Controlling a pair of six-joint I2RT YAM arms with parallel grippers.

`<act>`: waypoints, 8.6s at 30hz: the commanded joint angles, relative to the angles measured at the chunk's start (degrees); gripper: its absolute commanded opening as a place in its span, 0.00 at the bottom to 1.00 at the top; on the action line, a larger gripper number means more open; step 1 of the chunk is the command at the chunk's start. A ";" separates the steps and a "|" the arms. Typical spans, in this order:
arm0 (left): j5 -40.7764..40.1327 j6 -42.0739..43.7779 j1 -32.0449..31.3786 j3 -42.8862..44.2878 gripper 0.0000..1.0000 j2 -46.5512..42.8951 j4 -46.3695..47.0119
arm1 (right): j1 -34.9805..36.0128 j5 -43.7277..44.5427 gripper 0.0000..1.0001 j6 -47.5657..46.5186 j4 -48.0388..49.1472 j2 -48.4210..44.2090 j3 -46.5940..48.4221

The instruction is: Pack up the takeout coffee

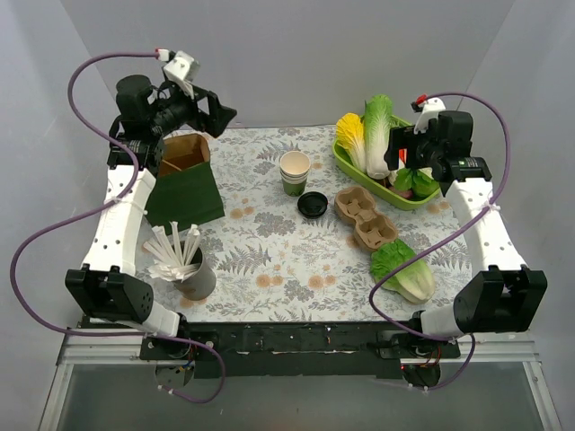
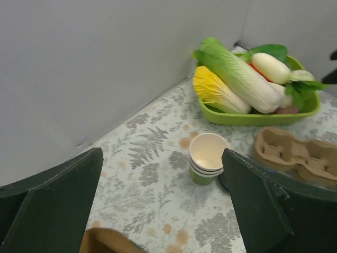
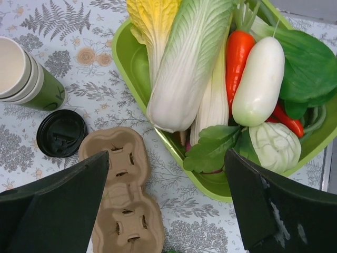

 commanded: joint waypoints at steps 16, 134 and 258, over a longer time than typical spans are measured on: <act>7.01 1.55 -6.69 1.33 0.98 -3.05 -14.31 | 13.51 -16.29 0.68 -31.64 -8.97 18.61 25.58; -23.06 -24.63 -23.13 -4.81 0.96 20.50 5.80 | 19.41 -16.11 0.01 -13.63 -1.68 37.87 39.05; -17.17 -8.30 -24.89 -13.17 0.98 -2.35 3.80 | 23.73 -25.87 0.50 -48.69 -17.76 2.26 0.10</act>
